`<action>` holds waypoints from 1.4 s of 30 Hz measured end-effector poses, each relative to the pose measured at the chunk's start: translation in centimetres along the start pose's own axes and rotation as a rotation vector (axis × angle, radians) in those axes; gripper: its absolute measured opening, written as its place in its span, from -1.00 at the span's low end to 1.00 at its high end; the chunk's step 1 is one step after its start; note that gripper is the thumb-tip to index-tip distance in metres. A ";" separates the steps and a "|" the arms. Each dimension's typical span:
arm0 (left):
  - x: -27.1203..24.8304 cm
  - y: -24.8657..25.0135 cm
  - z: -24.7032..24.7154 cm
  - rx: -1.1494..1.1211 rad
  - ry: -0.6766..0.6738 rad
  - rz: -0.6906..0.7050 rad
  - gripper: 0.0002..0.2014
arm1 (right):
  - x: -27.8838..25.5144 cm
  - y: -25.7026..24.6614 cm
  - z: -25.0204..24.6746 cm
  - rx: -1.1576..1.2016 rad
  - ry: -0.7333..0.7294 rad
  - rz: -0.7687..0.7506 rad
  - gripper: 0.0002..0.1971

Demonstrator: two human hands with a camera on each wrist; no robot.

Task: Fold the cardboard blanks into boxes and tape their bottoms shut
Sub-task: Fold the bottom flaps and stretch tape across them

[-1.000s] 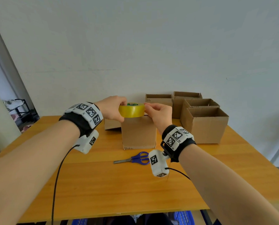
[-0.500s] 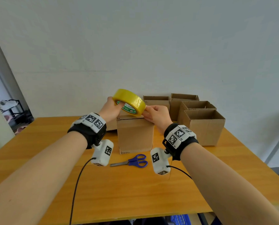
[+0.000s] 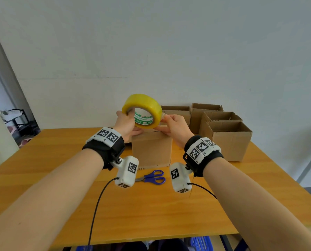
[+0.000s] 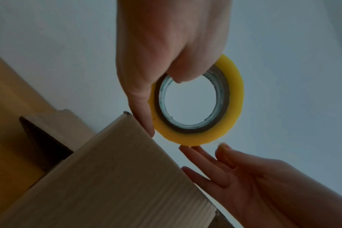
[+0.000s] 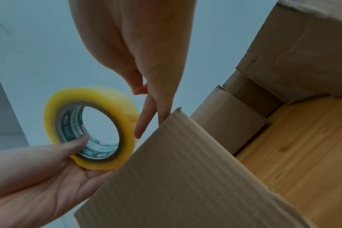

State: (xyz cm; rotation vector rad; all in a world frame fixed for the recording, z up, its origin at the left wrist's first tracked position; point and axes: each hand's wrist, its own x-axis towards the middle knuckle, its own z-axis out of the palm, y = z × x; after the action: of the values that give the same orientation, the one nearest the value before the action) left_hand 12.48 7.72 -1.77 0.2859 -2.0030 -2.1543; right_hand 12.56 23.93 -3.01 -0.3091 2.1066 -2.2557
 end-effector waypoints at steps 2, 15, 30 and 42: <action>0.0 -0.1 -0.1 -0.039 0.003 -0.029 -0.60 | -0.1 -0.2 -0.1 0.010 -0.001 0.018 -0.77; 0.3 -0.2 -0.7 -0.084 -0.068 -0.093 -0.61 | -0.5 -0.6 -1.2 0.094 -0.001 0.018 -0.90; -0.6 -0.2 -0.5 -0.009 -0.076 -0.049 -0.87 | 0.5 -0.4 -2.3 0.283 0.051 0.189 -0.69; -0.4 -0.1 0.4 0.126 0.024 -0.013 -0.81 | 0.9 1.0 -4.7 0.187 0.209 0.331 -0.52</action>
State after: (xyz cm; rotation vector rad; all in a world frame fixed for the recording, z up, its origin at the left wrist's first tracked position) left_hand 12.77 8.25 -1.85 0.3416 -2.1325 -2.0261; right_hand 10.80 28.33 -4.20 0.2729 1.8399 -2.3363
